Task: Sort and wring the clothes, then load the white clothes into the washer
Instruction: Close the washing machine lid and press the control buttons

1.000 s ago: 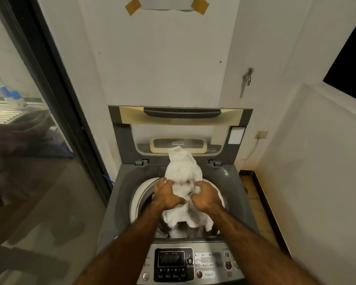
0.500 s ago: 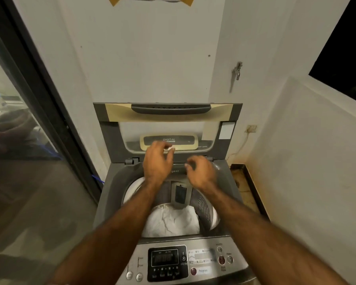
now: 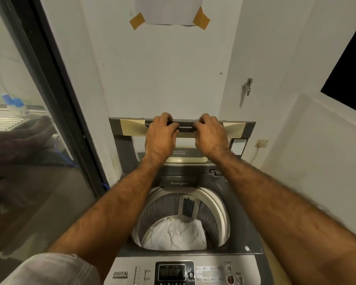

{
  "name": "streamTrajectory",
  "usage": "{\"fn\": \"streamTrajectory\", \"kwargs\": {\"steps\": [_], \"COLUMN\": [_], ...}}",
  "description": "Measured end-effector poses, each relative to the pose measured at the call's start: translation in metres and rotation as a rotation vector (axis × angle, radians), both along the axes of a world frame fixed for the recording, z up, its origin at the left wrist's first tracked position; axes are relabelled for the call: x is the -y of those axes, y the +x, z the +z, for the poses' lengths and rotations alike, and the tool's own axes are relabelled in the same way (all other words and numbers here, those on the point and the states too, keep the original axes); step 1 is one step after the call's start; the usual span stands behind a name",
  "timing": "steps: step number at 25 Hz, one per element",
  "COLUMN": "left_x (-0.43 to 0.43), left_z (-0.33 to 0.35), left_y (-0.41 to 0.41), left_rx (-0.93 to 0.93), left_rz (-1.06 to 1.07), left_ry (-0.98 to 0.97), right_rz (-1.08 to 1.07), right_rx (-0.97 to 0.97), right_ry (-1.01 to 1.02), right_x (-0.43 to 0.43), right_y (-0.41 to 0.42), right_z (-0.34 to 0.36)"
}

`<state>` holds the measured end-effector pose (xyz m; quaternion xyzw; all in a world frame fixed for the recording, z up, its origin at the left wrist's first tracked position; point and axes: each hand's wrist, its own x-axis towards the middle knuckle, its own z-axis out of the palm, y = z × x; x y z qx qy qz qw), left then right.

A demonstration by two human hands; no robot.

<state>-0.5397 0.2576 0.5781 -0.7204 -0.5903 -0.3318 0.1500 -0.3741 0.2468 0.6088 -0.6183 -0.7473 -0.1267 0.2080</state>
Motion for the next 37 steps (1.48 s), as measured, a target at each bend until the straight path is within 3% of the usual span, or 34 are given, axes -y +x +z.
{"fn": "streamTrajectory", "kwargs": {"steps": [5,22,27,32,37], "left_x": [0.022,0.150,0.196,0.224,0.215], "left_z": [-0.009,-0.036,-0.064,-0.102,-0.125], "left_y": [-0.004,-0.001,-0.002,0.005,0.000], "left_rx": [-0.075,-0.113,-0.095,-0.033,-0.014], "left_rz": [-0.087,-0.153,-0.147,-0.139,-0.160], "left_ry": [0.033,-0.232,-0.368,-0.673,-0.737], "right_rz": [0.049,0.254,0.338,0.329,0.322], "right_rx": [0.050,0.163,0.150,0.108,0.067], "right_ry": [0.048,-0.192,-0.317,-0.533,-0.614], "right_x": [0.022,0.132,0.170,0.197,0.188], "right_y": [0.006,0.026,0.034,0.037,0.035], "right_z": [-0.017,-0.038,-0.070,-0.120,-0.144]}}
